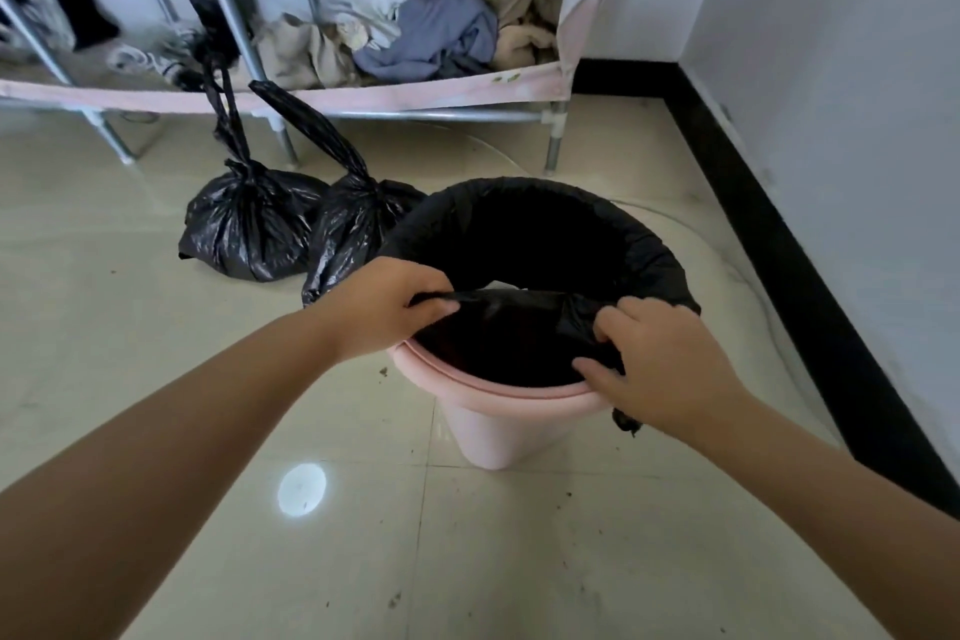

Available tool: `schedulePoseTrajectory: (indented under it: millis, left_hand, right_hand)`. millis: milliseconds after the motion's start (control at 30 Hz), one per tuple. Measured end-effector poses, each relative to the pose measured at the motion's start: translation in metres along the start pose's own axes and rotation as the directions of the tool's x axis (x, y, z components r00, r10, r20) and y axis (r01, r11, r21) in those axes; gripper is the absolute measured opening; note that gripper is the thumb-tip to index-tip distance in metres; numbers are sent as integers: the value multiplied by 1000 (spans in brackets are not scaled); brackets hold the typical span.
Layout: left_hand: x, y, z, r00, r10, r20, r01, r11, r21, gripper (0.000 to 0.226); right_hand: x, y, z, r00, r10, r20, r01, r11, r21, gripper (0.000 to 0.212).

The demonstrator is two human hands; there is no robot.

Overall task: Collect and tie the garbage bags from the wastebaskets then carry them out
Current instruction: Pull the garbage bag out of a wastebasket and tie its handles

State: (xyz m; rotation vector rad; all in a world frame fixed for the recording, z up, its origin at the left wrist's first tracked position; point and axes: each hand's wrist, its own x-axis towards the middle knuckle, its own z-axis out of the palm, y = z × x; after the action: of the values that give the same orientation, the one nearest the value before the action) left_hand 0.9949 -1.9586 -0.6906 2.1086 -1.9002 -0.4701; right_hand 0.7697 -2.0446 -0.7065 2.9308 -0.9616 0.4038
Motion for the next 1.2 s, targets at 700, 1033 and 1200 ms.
schedulePoseTrajectory:
  millis: [700,1033,1200]
  left_hand:
    - [2,-46,13,861,-504,59,507,861,-45,45]
    - [10,-44,41,606,-661,443,461,-162,-873,29]
    - [24,-63,24,455,-886,90,209,9,-978,35]
  right_hand:
    - [-15,72,-1,332,629,703,-918,386,88,24]
    - [22,68,-10,407,717,566,-842,54,537,39]
    - [46,72,-29,517,761,391,-755,191,627,34]
